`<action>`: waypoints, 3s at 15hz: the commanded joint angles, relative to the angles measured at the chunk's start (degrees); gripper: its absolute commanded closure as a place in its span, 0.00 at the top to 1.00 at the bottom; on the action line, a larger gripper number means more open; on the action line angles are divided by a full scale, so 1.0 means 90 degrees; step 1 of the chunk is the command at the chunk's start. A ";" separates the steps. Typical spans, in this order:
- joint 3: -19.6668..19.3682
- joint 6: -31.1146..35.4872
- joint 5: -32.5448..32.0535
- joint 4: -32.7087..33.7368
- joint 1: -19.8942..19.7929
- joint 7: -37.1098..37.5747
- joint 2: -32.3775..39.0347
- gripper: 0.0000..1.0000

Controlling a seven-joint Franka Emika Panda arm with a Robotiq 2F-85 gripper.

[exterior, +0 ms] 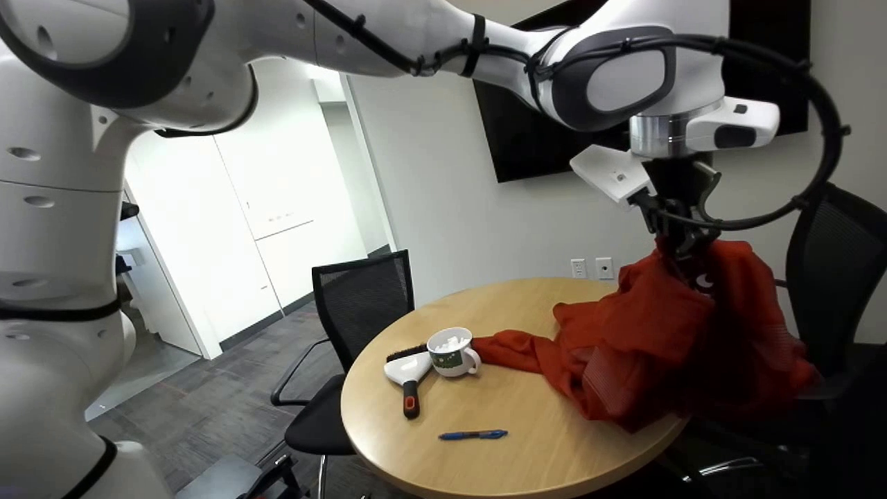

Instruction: Move the burgundy jacket to the top of the right chair

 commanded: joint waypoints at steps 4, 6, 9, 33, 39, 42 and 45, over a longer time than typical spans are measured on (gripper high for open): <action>-0.0232 -0.0043 0.0014 -0.0145 0.0187 -0.0034 -0.0063 0.14; -0.0239 0.0067 0.0006 -0.0188 0.0216 -0.0066 -0.0134 0.04; -0.0305 0.0282 0.0003 -0.0156 0.0130 -0.0316 -0.0569 0.04; -0.1286 -0.2096 0.1155 0.2638 -0.1470 -0.0687 -0.1043 0.04; -0.1346 -0.1522 0.1372 0.2645 -0.1828 -0.0228 -0.0310 0.04; -0.1346 -0.1211 0.1256 0.2604 -0.1802 0.0149 0.0108 0.04; -0.1490 -0.0643 0.0915 0.2600 -0.1640 0.0709 0.0567 0.04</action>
